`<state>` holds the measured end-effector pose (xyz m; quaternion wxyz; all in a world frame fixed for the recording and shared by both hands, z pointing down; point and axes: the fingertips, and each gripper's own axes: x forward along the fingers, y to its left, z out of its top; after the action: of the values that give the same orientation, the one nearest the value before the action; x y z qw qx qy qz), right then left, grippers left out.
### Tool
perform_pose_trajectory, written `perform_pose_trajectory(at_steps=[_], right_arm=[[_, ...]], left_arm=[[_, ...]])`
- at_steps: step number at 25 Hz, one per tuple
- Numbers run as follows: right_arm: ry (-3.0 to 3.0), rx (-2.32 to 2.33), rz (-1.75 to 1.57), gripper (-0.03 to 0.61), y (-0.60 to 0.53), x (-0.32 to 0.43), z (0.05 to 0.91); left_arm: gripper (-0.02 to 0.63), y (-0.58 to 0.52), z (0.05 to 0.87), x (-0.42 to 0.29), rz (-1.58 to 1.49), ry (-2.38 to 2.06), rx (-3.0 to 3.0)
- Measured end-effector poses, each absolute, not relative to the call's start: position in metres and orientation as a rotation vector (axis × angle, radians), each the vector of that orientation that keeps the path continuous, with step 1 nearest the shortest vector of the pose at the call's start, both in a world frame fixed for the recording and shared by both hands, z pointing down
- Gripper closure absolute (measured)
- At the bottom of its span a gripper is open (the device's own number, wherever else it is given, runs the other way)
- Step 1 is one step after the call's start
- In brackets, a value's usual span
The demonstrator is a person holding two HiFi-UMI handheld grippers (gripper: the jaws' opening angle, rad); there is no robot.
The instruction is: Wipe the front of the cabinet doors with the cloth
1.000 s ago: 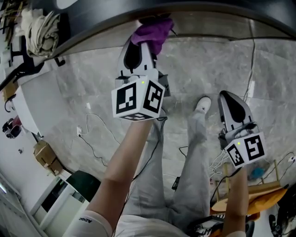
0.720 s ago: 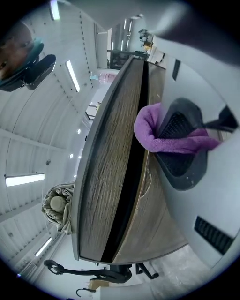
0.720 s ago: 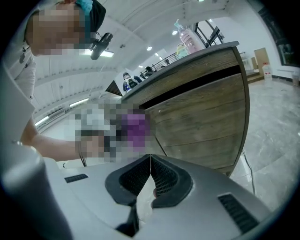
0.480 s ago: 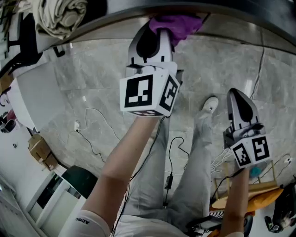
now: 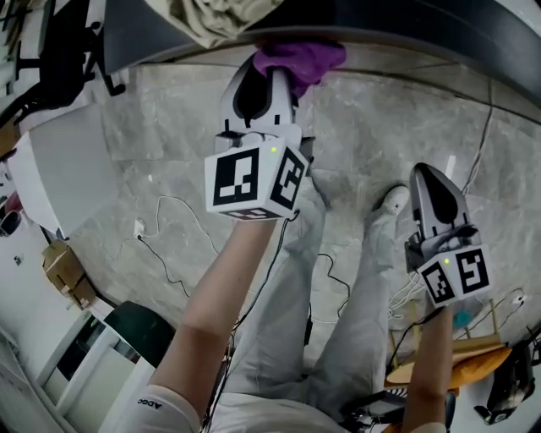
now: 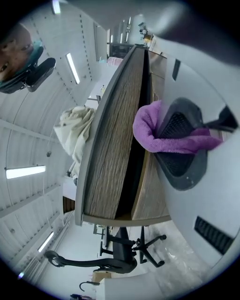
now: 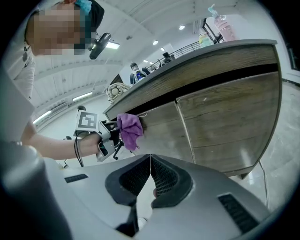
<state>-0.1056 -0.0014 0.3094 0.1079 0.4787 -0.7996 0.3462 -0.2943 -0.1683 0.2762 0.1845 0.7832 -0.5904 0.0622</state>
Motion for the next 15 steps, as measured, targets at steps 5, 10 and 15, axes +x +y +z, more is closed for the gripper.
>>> perform_pose_trajectory(at_steps=[5, 10, 15], right_arm=[[-2.367, 1.361, 1.007, 0.552, -0.012, -0.147, 0.307], [-2.399, 1.302, 0.978, 0.552, -0.021, -0.186, 0.297], [-2.426, 1.296, 0.989, 0.552, -0.020, -0.196, 0.295]], left_arm=[[0.562, -0.175, 0.274, -0.361, 0.172, -1.758, 2.139], [0.562, -0.181, 0.271, -0.412, 0.164, -1.825, 2.087], [0.561, -0.179, 0.275, -0.441, 0.153, -1.908, 2.021]])
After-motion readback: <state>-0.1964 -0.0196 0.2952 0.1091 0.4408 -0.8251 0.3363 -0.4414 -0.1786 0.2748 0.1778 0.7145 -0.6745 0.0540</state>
